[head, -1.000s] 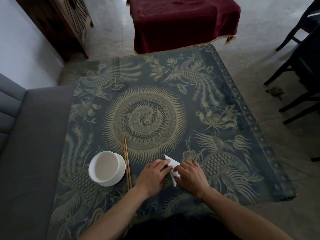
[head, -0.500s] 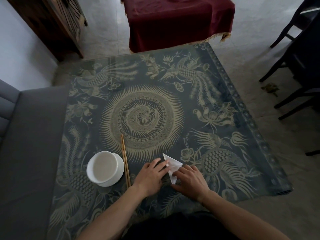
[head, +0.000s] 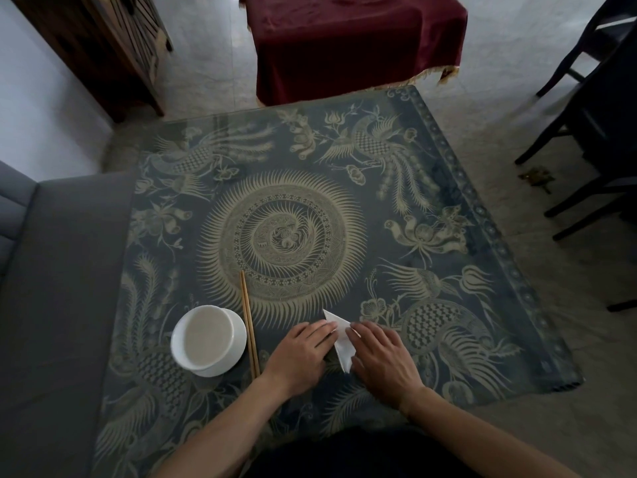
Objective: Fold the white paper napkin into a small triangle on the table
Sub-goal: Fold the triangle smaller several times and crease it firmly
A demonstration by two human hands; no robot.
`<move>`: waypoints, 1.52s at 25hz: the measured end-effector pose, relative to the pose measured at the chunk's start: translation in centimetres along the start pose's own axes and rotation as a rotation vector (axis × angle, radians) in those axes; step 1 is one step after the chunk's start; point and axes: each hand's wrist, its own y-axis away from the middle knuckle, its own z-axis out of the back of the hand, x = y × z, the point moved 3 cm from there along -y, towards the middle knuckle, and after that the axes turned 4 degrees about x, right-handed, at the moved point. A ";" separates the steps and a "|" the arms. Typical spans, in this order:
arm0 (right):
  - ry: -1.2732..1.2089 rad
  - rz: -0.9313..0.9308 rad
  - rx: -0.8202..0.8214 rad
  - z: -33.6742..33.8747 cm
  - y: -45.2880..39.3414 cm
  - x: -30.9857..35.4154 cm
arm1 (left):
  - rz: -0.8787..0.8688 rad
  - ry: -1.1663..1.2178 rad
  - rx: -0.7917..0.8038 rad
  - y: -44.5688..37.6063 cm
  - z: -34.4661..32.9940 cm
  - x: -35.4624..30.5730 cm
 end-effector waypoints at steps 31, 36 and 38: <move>0.132 0.119 0.305 -2.4 1.0 -3.0 | 0.064 -0.092 0.241 -0.5 -1.2 1.7; 0.098 0.086 0.295 -2.9 1.4 -1.7 | -0.007 -0.100 0.203 -1.0 -1.3 0.0; 0.094 0.067 0.303 -3.0 1.2 -1.5 | -0.005 -0.100 0.251 -0.9 -1.8 0.1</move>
